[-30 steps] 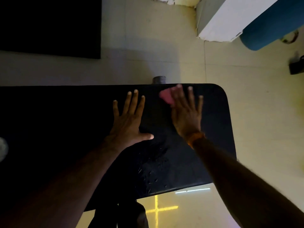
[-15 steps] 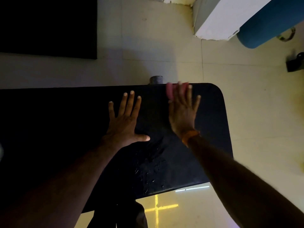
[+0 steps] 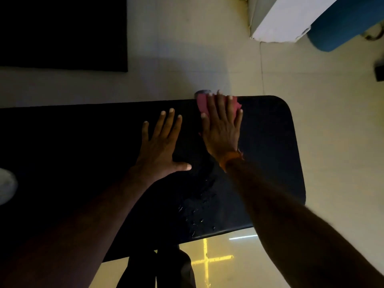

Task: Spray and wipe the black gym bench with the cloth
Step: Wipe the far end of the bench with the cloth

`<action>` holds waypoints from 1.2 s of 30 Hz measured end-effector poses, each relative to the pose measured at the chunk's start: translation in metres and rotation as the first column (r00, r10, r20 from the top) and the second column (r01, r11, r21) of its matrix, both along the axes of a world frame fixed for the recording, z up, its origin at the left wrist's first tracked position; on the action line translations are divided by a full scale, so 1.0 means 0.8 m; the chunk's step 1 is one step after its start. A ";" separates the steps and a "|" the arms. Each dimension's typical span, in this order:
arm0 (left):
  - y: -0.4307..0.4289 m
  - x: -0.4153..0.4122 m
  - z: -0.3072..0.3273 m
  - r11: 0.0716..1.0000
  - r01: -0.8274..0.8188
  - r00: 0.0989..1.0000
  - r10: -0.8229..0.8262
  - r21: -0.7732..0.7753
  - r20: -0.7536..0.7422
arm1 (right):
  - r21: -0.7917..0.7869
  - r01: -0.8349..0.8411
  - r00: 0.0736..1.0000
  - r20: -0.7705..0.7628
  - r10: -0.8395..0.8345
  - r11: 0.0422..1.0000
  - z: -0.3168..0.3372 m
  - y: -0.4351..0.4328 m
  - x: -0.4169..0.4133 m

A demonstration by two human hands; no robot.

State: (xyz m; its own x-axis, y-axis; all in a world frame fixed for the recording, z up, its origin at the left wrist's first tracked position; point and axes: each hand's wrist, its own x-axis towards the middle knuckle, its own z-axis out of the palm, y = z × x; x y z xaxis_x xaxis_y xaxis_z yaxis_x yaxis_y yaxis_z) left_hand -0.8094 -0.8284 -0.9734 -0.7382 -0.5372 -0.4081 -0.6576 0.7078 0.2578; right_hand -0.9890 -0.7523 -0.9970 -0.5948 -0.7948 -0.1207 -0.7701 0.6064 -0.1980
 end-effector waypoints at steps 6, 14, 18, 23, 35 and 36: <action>0.002 0.010 0.002 1.000 -0.010 1.000 0.010 0.006 -0.001 | -0.001 -0.411 0.911 -0.010 0.411 0.911 0.003 0.012 0.009; 0.012 0.043 0.012 0.999 -0.014 1.000 0.013 0.039 0.026 | -0.050 -0.378 0.925 0.028 0.380 0.924 0.002 0.049 0.063; 0.023 0.063 0.021 0.998 0.011 0.999 -0.013 0.060 0.044 | -0.011 -0.487 0.874 -0.006 0.487 0.873 0.006 0.093 0.038; 0.039 0.076 0.022 0.998 0.040 0.997 -0.043 0.051 0.061 | -0.068 -0.232 0.970 0.054 0.236 0.970 0.000 0.094 0.094; 0.086 0.136 0.021 0.983 0.173 0.982 -0.176 0.052 0.062 | -0.065 -0.434 0.899 0.039 0.437 0.898 0.010 0.209 0.153; 0.089 0.141 0.022 0.982 0.184 0.980 -0.187 0.046 0.066 | -0.035 -0.352 0.935 0.021 0.353 0.935 0.012 0.212 0.140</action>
